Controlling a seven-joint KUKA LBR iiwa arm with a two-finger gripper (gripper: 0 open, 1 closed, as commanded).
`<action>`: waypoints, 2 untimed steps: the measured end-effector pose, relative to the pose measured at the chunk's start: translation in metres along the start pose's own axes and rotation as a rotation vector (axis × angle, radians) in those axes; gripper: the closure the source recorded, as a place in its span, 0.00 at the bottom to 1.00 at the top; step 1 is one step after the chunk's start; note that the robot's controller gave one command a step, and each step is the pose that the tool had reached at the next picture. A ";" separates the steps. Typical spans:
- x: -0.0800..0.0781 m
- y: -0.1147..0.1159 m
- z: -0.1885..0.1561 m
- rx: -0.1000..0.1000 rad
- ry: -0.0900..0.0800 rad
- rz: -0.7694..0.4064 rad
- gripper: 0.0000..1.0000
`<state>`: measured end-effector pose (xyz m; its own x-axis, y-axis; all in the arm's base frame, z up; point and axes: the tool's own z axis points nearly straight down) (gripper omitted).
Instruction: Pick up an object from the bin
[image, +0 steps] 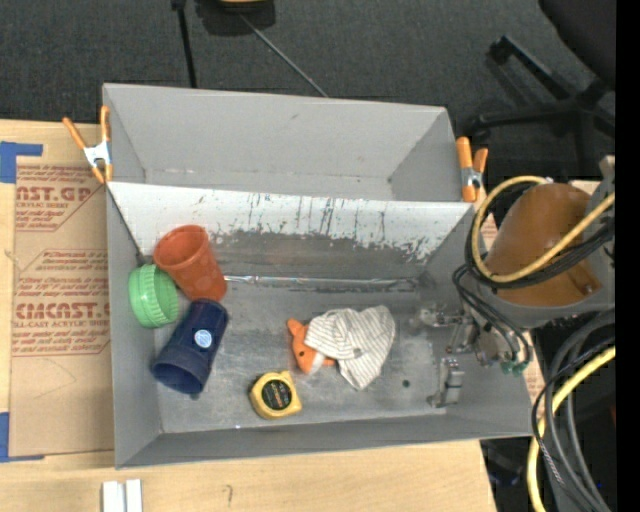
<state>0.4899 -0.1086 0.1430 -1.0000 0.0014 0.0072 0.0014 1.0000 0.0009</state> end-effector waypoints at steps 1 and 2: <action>-0.002 0.000 -0.004 0.001 -0.008 -0.001 0.00; -0.034 0.033 0.037 0.004 -0.013 -0.087 0.00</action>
Offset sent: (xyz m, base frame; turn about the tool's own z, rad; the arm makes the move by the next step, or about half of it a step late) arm 0.0541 0.0603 -0.0722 -0.1544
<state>0.5234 -0.0754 0.1055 -0.9963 -0.0858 -0.0059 -0.0858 0.9963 -0.0026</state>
